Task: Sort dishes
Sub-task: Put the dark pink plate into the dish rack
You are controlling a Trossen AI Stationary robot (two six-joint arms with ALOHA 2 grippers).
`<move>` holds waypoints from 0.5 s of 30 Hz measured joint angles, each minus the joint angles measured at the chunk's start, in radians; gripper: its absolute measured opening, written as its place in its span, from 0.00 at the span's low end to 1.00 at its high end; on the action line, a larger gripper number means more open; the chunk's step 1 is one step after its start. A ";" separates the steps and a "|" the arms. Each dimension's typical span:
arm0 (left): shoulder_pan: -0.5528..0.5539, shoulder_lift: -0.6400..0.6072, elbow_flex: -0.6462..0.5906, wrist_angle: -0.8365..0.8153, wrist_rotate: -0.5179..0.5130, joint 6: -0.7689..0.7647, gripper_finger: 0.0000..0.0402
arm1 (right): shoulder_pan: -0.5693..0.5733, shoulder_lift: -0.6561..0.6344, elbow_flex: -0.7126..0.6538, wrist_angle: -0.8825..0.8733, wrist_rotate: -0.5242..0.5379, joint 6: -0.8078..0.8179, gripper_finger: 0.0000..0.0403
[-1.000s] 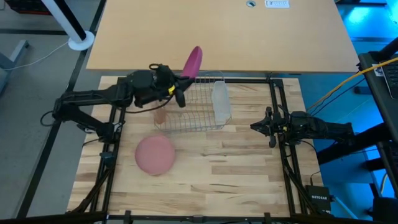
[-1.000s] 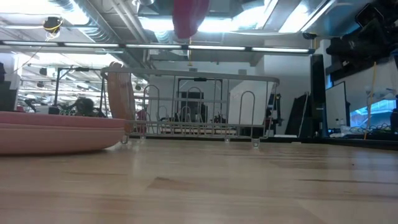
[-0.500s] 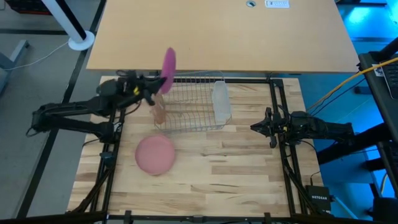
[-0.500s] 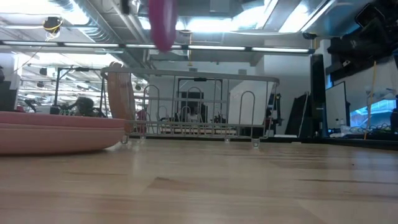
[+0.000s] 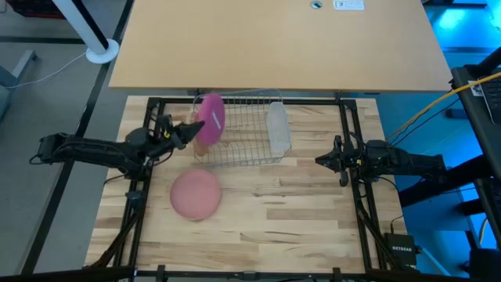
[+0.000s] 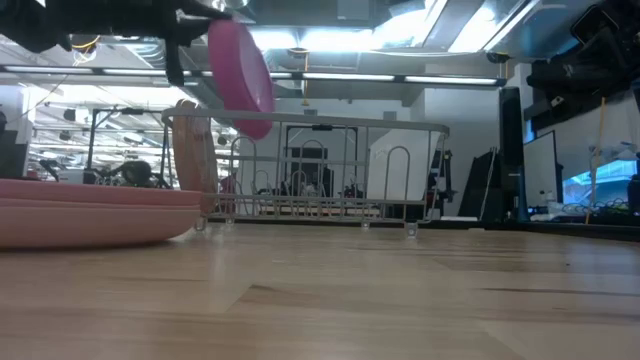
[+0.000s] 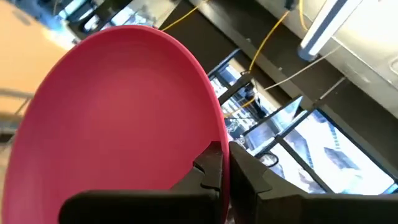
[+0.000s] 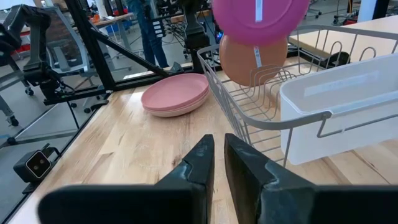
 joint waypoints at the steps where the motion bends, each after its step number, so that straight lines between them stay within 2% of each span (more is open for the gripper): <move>1: -0.011 0.004 -0.005 -0.001 -0.016 -0.007 0.00 | 0.000 0.000 0.000 0.000 0.000 0.000 0.11; 8: -0.090 0.020 -0.007 -0.013 -0.158 -0.052 0.00 | 0.000 0.000 0.000 -0.001 0.000 0.000 0.11; 15: -0.126 0.072 -0.006 -0.025 -0.234 -0.107 0.00 | 0.000 0.000 0.000 -0.002 0.000 0.000 0.11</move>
